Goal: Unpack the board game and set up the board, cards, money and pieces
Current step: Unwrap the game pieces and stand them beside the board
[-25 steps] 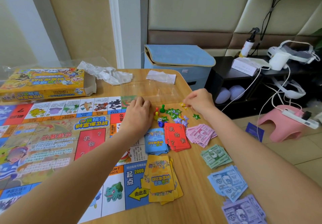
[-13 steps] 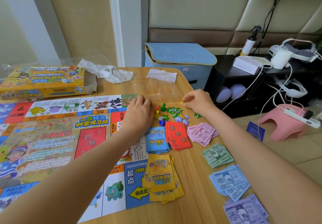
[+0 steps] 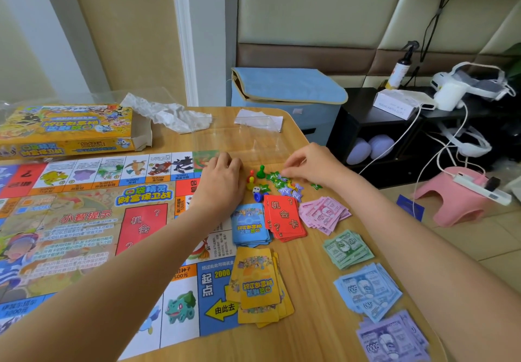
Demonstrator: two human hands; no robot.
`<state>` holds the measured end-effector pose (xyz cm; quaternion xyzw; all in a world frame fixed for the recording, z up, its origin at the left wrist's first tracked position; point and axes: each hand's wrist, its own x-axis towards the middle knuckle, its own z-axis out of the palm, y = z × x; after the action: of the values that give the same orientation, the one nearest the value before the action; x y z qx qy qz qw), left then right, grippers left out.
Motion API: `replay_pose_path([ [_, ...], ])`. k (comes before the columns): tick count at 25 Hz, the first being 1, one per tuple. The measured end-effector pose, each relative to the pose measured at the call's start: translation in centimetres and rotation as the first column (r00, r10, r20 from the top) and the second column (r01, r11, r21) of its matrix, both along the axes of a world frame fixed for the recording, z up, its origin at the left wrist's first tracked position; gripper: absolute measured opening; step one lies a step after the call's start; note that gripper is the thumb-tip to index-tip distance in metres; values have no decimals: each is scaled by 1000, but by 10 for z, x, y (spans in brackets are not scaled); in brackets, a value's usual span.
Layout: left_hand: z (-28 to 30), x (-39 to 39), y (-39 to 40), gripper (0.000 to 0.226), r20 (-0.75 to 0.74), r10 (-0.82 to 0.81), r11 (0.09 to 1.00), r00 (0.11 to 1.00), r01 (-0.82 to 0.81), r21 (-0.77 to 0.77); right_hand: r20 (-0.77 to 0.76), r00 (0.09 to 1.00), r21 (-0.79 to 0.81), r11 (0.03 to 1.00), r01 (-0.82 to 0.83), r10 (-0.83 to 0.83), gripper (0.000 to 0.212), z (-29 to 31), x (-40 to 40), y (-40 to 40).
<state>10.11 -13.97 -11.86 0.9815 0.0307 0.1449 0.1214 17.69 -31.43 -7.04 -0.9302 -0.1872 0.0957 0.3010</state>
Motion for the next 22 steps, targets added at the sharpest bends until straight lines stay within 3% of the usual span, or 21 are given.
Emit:
replay_pose_path([
  [7,1,0,-1,34,-11,1,1000,1000,-1,6,16,994,71,992,106,-107,10,-13,1,-3],
  [15,0,0,0,33,2,-1,1000,1000,1,-7,100,989,23,994,111,-113,12,-13,6,-28],
  [18,-1,0,-1,33,8,-2,1000,1000,2,-19,20,995,82,992,99,-101,14,-11,6,-40],
  [22,0,0,-1,34,4,1,1000,1000,-1,-16,-46,997,48,997,66,-64,21,-17,6,-46],
])
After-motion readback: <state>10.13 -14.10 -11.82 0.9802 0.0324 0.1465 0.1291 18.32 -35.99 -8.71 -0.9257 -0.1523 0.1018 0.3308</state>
